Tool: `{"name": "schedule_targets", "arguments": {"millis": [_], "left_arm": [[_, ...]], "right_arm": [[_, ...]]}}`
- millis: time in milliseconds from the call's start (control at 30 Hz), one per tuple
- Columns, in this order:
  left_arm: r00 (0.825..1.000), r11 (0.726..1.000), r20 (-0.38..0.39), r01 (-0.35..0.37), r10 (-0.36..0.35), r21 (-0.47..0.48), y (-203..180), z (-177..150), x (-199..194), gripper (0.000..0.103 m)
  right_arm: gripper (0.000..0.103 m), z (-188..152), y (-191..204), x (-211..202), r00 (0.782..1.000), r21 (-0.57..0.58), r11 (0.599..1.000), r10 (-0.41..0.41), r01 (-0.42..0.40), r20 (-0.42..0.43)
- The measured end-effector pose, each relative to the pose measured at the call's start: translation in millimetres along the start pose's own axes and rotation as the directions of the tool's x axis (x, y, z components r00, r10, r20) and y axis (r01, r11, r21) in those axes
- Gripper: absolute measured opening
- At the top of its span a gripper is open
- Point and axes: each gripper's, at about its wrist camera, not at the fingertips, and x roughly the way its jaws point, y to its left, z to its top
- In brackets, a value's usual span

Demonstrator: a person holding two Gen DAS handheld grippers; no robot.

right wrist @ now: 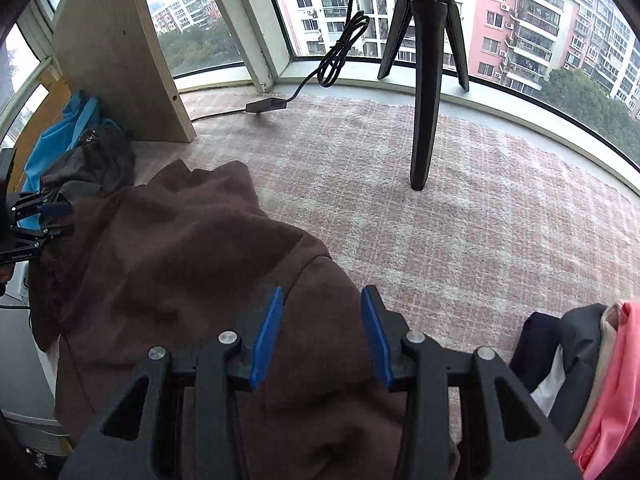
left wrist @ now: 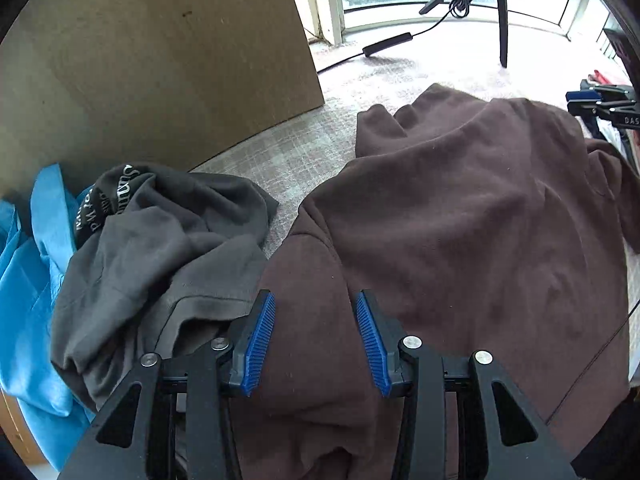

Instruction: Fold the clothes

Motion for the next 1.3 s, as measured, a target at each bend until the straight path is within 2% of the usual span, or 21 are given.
{"name": "schedule_targets", "arguments": {"millis": [100,267,367,400,433,467,567,600,633,667,700,767,800,833,900,1067,1167,1200,1233,1267,1300], "left_arm": [[0.999,0.999,-0.045,-0.021,0.023,0.046,2,3,18,0.031],[0.999,1.000,-0.035,-0.004,0.004,-0.011,23,5,18,0.003],[0.999,0.999,-0.021,-0.034,0.033,-0.016,30,4,9,0.003],[0.999,0.999,-0.010,-0.045,0.045,-0.011,31,4,5,0.003],[0.998,0.998,-0.003,-0.070,0.070,0.001,32,3,1,0.003],[0.994,0.994,-0.002,-0.106,0.106,0.008,35,1,-1,0.000],[0.980,0.980,-0.015,-0.198,0.198,-0.024,54,-2,-2,0.000],[0.980,0.979,-0.020,-0.200,0.199,-0.041,60,-2,-4,0.001],[0.986,0.984,-0.019,-0.166,0.165,-0.067,64,0,-8,0.002],[0.993,0.990,0.000,-0.118,0.118,-0.081,64,5,-15,0.002],[0.998,0.995,0.031,-0.058,0.061,-0.083,61,12,-23,0.002],[0.996,0.997,0.087,0.040,-0.033,-0.073,48,29,-31,0.026],[0.992,0.994,0.105,0.082,-0.075,-0.068,39,39,-29,0.031],[0.986,0.990,0.116,0.126,-0.117,-0.065,31,50,-24,0.036],[0.978,0.980,0.109,0.188,-0.180,-0.067,13,70,-5,0.035],[0.983,0.982,0.022,0.182,-0.181,-0.058,-24,102,54,0.035],[0.981,0.980,0.061,0.187,-0.183,-0.071,-24,109,59,0.042],[0.978,0.975,0.064,0.203,-0.198,-0.086,-21,109,60,0.042],[0.974,0.972,0.073,0.218,-0.212,-0.089,-21,108,59,0.033],[0.973,0.972,0.086,0.220,-0.214,-0.076,-23,106,57,0.016],[0.971,0.973,0.100,0.222,-0.215,-0.063,-25,103,54,0.011]], "right_arm": [[0.049,2,-8,10,0.999,-0.011,0.999,0.040,-0.040,0.007],[0.053,9,-12,35,0.994,-0.047,0.993,0.104,-0.105,-0.017],[0.052,9,-9,49,0.989,-0.064,0.988,0.141,-0.143,-0.045],[0.044,7,-5,53,0.987,-0.087,0.985,0.145,-0.150,-0.063],[0.029,5,1,56,0.985,-0.116,0.981,0.148,-0.157,-0.085],[0.008,3,6,56,0.986,-0.150,0.977,0.139,-0.152,-0.096],[0.008,1,12,40,0.998,-0.215,0.975,0.051,-0.059,-0.045],[0.013,2,9,38,0.998,-0.207,0.978,0.027,-0.037,-0.051],[0.021,3,7,37,0.998,-0.199,0.980,0.003,-0.014,-0.058],[0.035,5,5,35,0.998,-0.195,0.981,-0.022,0.009,-0.063],[0.038,8,4,29,0.999,-0.186,0.982,-0.020,0.011,-0.050],[0.038,18,3,11,0.998,-0.142,0.988,0.061,-0.057,0.022],[0.041,24,4,7,0.995,-0.122,0.989,0.092,-0.085,0.048],[0.041,32,7,9,0.992,-0.104,0.989,0.111,-0.105,0.058],[0.042,48,17,17,0.987,-0.078,0.988,0.142,-0.136,0.073],[0.042,78,57,75,0.982,-0.072,0.980,0.187,-0.186,0.012],[0.042,83,70,102,0.980,-0.087,0.976,0.199,-0.200,-0.026],[0.042,84,74,107,0.979,-0.095,0.975,0.200,-0.202,-0.024],[0.042,85,77,110,0.978,-0.104,0.972,0.207,-0.209,-0.021],[0.039,84,79,112,0.975,-0.111,0.968,0.223,-0.223,-0.018],[0.017,83,80,113,0.971,-0.116,0.964,0.237,-0.238,-0.016]]}}
